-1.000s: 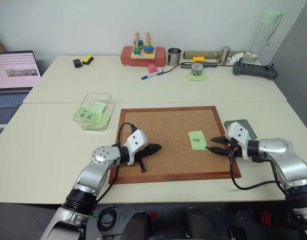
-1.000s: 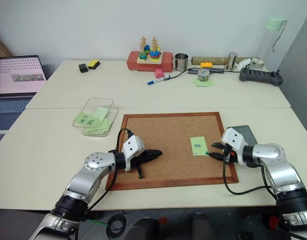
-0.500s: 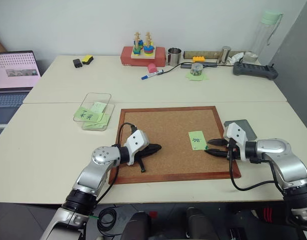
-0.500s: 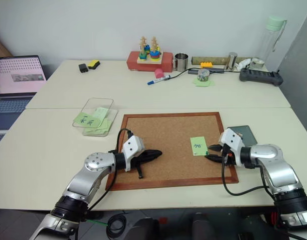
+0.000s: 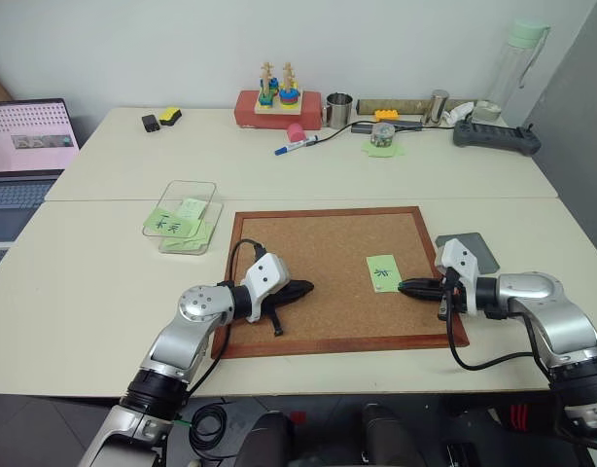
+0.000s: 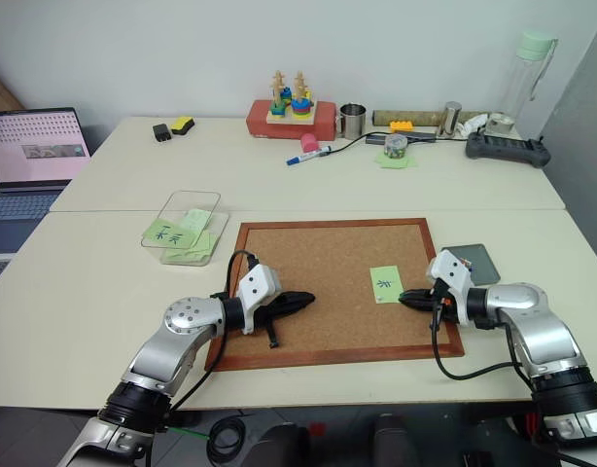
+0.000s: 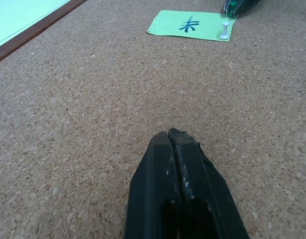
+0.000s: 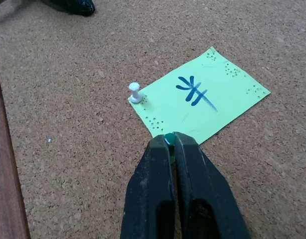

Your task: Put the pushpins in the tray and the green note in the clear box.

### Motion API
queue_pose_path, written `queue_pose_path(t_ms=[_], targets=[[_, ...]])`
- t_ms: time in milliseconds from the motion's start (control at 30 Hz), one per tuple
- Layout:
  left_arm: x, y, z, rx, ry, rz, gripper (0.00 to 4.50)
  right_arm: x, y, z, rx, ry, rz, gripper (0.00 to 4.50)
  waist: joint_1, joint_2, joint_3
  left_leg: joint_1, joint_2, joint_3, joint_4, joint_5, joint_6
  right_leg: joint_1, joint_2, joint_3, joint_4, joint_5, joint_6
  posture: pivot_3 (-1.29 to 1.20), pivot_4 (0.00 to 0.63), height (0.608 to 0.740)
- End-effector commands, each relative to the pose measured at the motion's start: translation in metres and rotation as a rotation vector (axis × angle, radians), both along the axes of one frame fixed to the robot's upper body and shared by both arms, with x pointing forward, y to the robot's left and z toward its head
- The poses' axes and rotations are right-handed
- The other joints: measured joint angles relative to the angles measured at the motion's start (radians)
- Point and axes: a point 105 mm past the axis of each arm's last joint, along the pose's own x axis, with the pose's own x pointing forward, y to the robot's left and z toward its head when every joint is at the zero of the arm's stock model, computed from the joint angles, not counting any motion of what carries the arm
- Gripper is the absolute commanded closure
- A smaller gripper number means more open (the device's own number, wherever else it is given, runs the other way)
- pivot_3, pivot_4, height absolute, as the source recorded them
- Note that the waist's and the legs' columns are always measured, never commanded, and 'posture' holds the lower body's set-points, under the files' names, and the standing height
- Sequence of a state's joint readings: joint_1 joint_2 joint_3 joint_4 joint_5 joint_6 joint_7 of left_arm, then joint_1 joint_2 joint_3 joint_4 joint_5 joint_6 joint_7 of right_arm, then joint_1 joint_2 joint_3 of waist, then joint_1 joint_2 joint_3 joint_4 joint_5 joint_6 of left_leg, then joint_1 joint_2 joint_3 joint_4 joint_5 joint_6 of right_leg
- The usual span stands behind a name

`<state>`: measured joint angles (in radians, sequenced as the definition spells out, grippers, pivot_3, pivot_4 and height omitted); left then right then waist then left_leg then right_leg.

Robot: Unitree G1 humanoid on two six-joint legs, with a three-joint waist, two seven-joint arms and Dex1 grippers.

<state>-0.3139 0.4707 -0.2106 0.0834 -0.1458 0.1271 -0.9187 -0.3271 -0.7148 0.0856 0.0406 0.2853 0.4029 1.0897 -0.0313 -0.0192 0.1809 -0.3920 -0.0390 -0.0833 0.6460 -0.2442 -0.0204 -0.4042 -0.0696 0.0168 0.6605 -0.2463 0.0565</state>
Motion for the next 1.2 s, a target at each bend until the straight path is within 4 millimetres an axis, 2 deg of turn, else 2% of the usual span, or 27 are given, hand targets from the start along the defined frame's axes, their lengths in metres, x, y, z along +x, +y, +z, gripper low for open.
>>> queue_pose_path(t_ms=[33,267,433,500,567,667,833,1067,1200], targets=[[-0.003,0.006,-0.006,0.036,0.017,0.009,4.5,0.0,0.006,0.026,0.061,-0.05,0.034,4.48,0.0,0.0,0.0,0.0,0.0,0.0,0.0,0.0,0.0,0.0,0.0,0.0,0.0,0.0,0.0,0.0,0.15,0.74],[-0.003,0.005,-0.008,0.042,0.022,0.006,4.5,0.002,0.003,0.053,0.186,-0.043,-0.012,4.48,0.0,0.0,0.0,0.0,0.0,0.0,0.0,0.0,0.0,0.0,0.0,0.0,0.0,0.0,0.0,0.0,0.15,0.74],[-0.003,0.004,-0.009,0.042,0.023,0.003,4.5,0.007,-0.004,0.063,0.234,-0.054,-0.071,4.48,0.0,0.0,0.0,0.0,0.0,0.0,0.0,0.0,0.0,0.0,0.0,0.0,0.0,0.0,0.0,0.0,0.15,0.74],[-0.003,0.004,-0.009,0.042,0.023,0.002,4.5,0.012,-0.013,0.067,0.235,-0.083,-0.128,4.48,0.0,0.0,0.0,0.0,0.0,0.0,0.0,0.0,0.0,0.0,0.0,0.0,0.0,0.0,0.0,0.0,0.15,0.74],[-0.004,0.004,-0.009,0.041,0.022,0.001,4.5,0.021,-0.031,0.071,0.236,-0.125,-0.232,4.48,0.0,0.0,0.0,0.0,0.0,0.0,0.0,0.0,0.0,0.0,0.0,0.0,0.0,0.0,0.0,0.0,0.15,0.74],[-0.004,0.003,-0.01,0.041,0.022,0.001,4.5,0.032,-0.057,0.067,0.203,-0.17,-0.378,4.48,0.0,0.0,0.0,0.0,0.0,0.0,0.0,0.0,0.0,0.0,0.0,0.0,0.0,0.0,0.0,0.0,0.15,0.74],[-0.005,0.003,-0.01,0.042,0.023,-0.002,4.5,0.043,-0.101,0.05,0.123,-0.222,-0.615,4.48,0.001,0.0,0.0,0.0,0.0,0.002,0.0,0.0,0.0,0.0,0.0,0.0,0.0,0.0,0.0,0.0,0.15,0.74],[-0.004,0.002,-0.01,0.047,0.022,-0.008,4.5,0.052,-0.128,0.034,0.066,-0.23,-0.764,4.48,-0.001,0.001,0.0,0.0,0.0,0.003,0.0,0.0,0.0,0.0,0.0,0.001,0.001,0.0,0.0,0.0,0.15,0.74],[-0.004,0.003,-0.01,0.05,0.021,-0.005,4.5,0.053,-0.134,0.026,0.051,-0.206,-0.784,4.48,-0.001,0.001,-0.001,0.0,0.0,0.003,0.0,0.0,0.0,0.0,0.0,0.001,0.001,0.0,0.0,0.0,0.15,0.74]])
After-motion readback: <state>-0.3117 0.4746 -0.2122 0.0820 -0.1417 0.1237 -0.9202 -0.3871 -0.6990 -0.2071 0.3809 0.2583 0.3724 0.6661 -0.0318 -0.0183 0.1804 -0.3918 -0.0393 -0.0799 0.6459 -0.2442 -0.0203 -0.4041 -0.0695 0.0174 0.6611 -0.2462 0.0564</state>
